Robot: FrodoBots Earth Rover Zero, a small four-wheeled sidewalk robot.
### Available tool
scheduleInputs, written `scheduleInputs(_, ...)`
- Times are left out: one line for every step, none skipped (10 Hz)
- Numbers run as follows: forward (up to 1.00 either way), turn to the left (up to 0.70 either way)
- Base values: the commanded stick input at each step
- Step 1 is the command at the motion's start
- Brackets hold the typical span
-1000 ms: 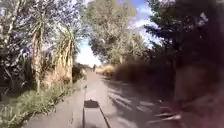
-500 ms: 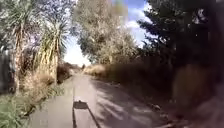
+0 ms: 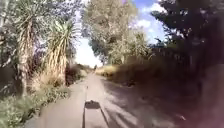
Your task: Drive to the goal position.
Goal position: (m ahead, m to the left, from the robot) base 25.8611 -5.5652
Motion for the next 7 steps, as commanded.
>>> scheduleInputs(0.7,0.35)
scheduleInputs(0.7,0.35)
scheduleInputs(0.7,0.35)
scheduleInputs(0.7,0.21)
scheduleInputs(0.7,0.0)
scheduleInputs(0.7,0.0)
scheduleInputs(0.7,0.0)
